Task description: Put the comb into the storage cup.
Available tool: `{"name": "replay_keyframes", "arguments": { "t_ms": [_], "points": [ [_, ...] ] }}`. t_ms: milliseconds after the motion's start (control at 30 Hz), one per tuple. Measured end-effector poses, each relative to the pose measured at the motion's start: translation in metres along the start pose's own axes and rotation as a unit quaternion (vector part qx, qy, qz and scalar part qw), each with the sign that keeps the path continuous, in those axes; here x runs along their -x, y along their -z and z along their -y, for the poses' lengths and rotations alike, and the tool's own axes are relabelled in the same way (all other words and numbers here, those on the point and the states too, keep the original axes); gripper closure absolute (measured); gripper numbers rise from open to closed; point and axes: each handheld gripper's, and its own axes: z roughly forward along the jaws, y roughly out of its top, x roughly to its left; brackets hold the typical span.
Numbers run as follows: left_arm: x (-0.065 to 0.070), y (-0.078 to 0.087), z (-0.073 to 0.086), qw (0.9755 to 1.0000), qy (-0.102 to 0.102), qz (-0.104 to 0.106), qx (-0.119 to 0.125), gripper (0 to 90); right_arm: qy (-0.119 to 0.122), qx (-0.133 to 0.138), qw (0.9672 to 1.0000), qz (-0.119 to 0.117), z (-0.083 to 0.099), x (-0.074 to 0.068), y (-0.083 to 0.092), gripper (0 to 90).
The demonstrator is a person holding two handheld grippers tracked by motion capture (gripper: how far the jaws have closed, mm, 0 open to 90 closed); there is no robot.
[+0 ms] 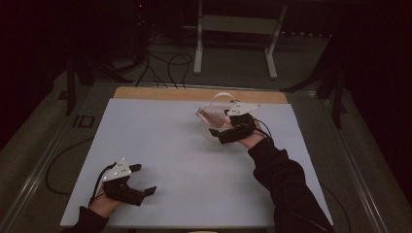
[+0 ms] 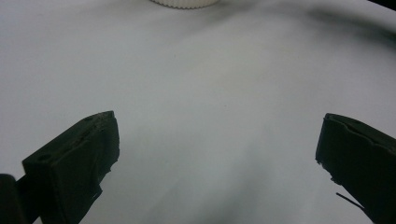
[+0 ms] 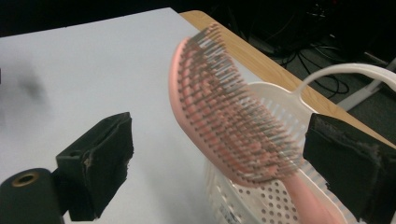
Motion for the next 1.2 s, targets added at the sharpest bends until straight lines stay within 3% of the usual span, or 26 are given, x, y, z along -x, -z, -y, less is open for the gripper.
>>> {"name": "replay_keyframes", "arguments": {
  "t_ms": [533,1200],
  "points": [
    [0.000,0.000,0.000,1.0000,-0.001,-0.001,-0.001,0.3,-0.019,0.011,0.9997,0.007,0.030,0.006,0.021,8.3],
    [0.000,0.000,0.000,1.0000,0.000,0.000,0.001,0.3,-0.043,0.015,0.9990,0.009,0.076,-0.001,0.042,8.3]
  ]
}}
